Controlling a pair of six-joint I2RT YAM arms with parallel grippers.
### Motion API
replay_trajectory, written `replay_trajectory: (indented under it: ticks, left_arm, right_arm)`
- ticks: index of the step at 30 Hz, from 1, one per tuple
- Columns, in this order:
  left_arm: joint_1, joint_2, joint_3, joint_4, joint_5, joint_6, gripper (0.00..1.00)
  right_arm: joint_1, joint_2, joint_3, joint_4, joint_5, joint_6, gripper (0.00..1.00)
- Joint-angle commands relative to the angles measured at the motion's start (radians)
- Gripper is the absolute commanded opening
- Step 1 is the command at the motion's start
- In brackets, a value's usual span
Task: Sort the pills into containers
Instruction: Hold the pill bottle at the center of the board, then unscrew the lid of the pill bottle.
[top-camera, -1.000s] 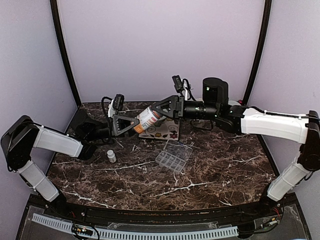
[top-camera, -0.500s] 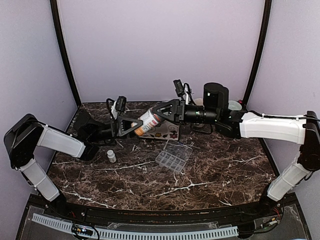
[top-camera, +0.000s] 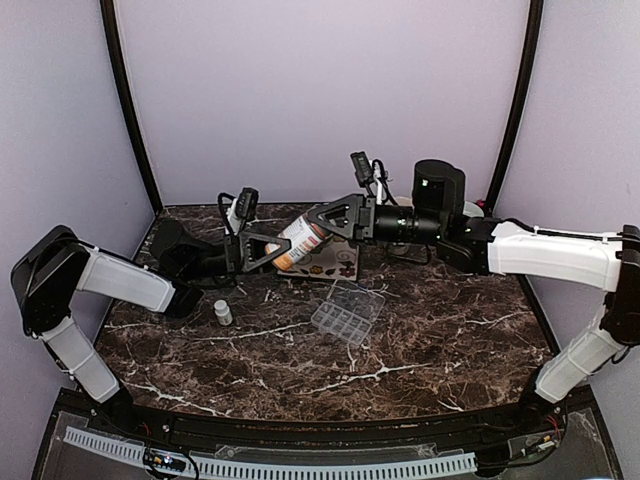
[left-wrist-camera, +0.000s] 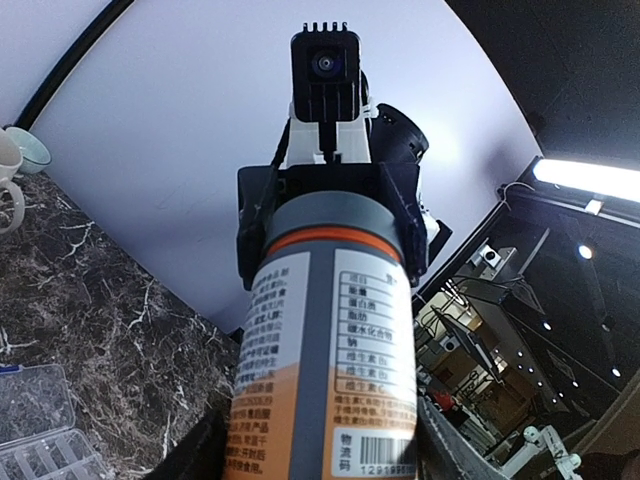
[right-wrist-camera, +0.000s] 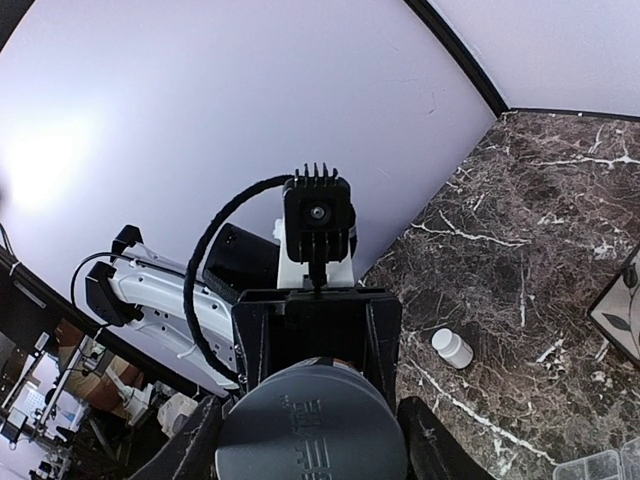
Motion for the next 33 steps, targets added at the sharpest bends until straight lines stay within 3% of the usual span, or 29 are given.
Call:
replay_trajectory:
  ticks: [1,7,8,9,17,24,33]
  left_arm:
    - [-0.008,-0.011,0.065,0.075,0.066,-0.073,0.43]
    - [-0.007,0.007,0.116,0.157,0.137,-0.193,0.43]
    - [-0.007,0.014,0.126,0.184,0.150,-0.222,0.43]
    - [-0.007,0.021,0.135,0.209,0.160,-0.252,0.42]
    - [-0.005,0.040,0.204,0.255,0.236,-0.363,0.41]
    - [0.000,0.025,0.243,0.183,0.327,-0.356,0.40]
    - [0.037,0.029,0.256,0.193,0.392,-0.380,0.37]
  right_arm:
    - [0.003,-0.022,0.029,-0.125,0.010,-0.192,0.09]
    - [0.009,-0.055,0.010,-0.178,-0.014,-0.269,0.08]
    - [0.010,-0.061,0.007,-0.191,-0.054,-0.415,0.08]
    - [0.011,-0.066,0.004,-0.205,-0.065,-0.455,0.08]
    - [0.020,-0.082,-0.014,-0.294,-0.077,-0.612,0.04]
    - [0.079,-0.115,-0.008,-0.393,0.062,-0.711,0.04]
    - [0.222,-0.135,-0.018,-0.497,0.364,-0.806,0.03]
